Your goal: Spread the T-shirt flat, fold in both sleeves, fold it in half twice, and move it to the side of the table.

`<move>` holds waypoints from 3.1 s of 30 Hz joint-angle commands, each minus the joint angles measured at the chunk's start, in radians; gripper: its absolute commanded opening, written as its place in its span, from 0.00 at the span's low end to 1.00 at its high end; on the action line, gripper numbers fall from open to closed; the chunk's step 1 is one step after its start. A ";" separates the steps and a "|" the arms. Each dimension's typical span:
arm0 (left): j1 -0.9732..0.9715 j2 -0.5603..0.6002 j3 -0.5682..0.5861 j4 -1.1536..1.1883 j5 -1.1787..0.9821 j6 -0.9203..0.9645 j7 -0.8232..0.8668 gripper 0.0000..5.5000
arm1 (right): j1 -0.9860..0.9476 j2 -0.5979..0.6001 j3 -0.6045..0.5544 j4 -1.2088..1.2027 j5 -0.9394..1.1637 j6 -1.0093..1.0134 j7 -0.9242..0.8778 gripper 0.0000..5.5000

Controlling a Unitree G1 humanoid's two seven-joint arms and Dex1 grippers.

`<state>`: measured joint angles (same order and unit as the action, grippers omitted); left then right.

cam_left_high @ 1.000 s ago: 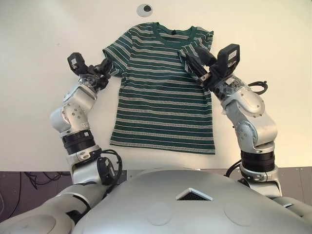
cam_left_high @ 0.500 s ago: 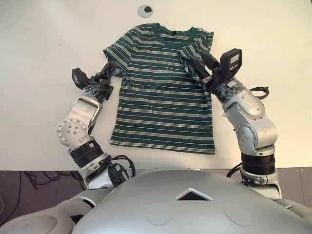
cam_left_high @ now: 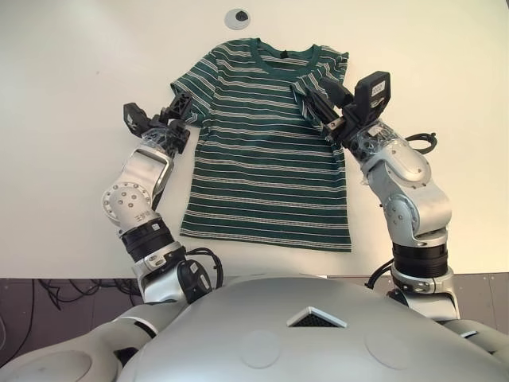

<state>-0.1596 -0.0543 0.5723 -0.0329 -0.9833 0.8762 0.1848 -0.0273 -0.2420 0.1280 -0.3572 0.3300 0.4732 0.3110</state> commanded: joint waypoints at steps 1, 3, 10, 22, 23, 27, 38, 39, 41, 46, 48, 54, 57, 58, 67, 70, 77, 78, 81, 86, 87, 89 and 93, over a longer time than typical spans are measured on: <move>-0.012 0.011 -0.022 0.073 0.027 0.015 0.041 0.66 | -0.009 0.026 0.009 0.012 -0.010 0.005 -0.007 0.29; -0.026 0.024 -0.028 0.096 0.035 0.011 0.045 0.62 | -0.014 0.027 0.010 0.017 -0.012 0.005 -0.007 0.29; -0.045 0.066 -0.077 0.128 0.071 0.012 0.027 0.44 | -0.014 0.031 0.011 0.024 -0.016 0.002 -0.013 0.29; -0.059 0.082 -0.113 0.127 0.108 -0.005 -0.005 0.16 | -0.014 0.046 0.010 0.032 -0.033 -0.001 -0.014 0.29; -0.057 0.085 -0.117 0.124 0.115 -0.010 -0.013 0.14 | -0.014 0.047 0.010 0.031 -0.034 -0.001 -0.014 0.29; -0.063 0.100 -0.140 0.113 0.160 -0.050 -0.046 0.03 | -0.013 0.045 0.014 0.037 -0.044 -0.006 -0.014 0.29; -0.058 0.302 -0.594 -0.056 0.639 -0.255 -0.232 0.00 | 0.006 0.051 0.033 0.037 -0.065 -0.014 -0.010 0.29; -0.056 0.340 -0.678 -0.061 0.718 -0.262 -0.249 0.00 | 0.007 0.052 0.036 0.037 -0.064 -0.013 -0.010 0.29; -0.054 0.406 -0.828 -0.042 0.859 -0.269 -0.288 0.00 | 0.008 0.053 0.039 0.036 -0.064 -0.012 -0.011 0.29; -0.064 0.533 -1.054 -0.021 1.127 -0.308 -0.368 0.00 | 0.019 0.052 0.032 0.033 -0.059 -0.012 -0.013 0.29; -0.071 0.524 -1.060 0.000 1.160 -0.315 -0.383 0.00 | 0.022 0.054 0.035 0.030 -0.059 -0.010 -0.014 0.29; -0.085 0.383 -0.932 0.045 1.072 -0.336 -0.389 0.00 | 0.023 0.051 0.052 0.036 -0.068 0.000 -0.013 0.29; -0.082 0.358 -0.917 0.037 1.072 -0.330 -0.403 0.09 | 0.018 0.045 0.053 0.038 -0.067 0.001 -0.008 0.29; -0.080 0.359 -0.923 0.037 1.083 -0.327 -0.409 0.12 | 0.017 0.043 0.053 0.038 -0.066 0.002 -0.005 0.29; -0.044 0.302 -0.805 -0.113 0.942 -0.391 -0.506 0.34 | 0.034 0.015 0.035 -0.016 -0.051 0.015 0.025 0.45; -0.003 0.311 -0.709 -0.224 0.805 -0.400 -0.591 0.42 | 0.061 -0.016 0.002 -0.105 -0.047 0.045 0.025 0.55; 0.105 0.447 -0.607 -0.324 0.646 -0.375 -0.786 0.47 | 0.127 -0.043 -0.115 -0.069 -0.108 -0.017 -0.026 0.60; 0.149 0.498 -0.606 -0.349 0.631 -0.383 -0.845 0.47 | 0.161 -0.052 -0.125 -0.092 -0.098 -0.016 -0.011 0.60; 0.252 0.668 -0.474 -0.335 0.450 -0.236 -1.047 0.47 | 0.360 -0.102 -0.248 -0.237 0.052 0.068 0.082 0.60; 0.292 0.845 -0.232 -0.182 0.147 0.112 -1.188 0.47 | 0.577 -0.250 -0.576 -0.323 0.546 0.359 0.270 0.60; 0.314 0.875 -0.224 -0.164 0.121 0.161 -1.213 0.47 | 0.612 -0.284 -0.613 -0.312 0.622 0.412 0.300 0.60; 0.371 0.922 -0.250 -0.151 0.126 0.194 -1.251 0.47 | 0.654 -0.332 -0.640 -0.277 0.696 0.486 0.327 0.60; 0.435 0.965 -0.316 -0.127 0.176 0.173 -1.303 0.47 | 0.698 -0.364 -0.613 -0.220 0.729 0.568 0.332 0.60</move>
<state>0.2576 0.8737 0.2918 -0.1691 -0.8389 1.0642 -1.0965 0.6523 -0.5940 -0.5056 -0.5980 1.0525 1.0035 0.6512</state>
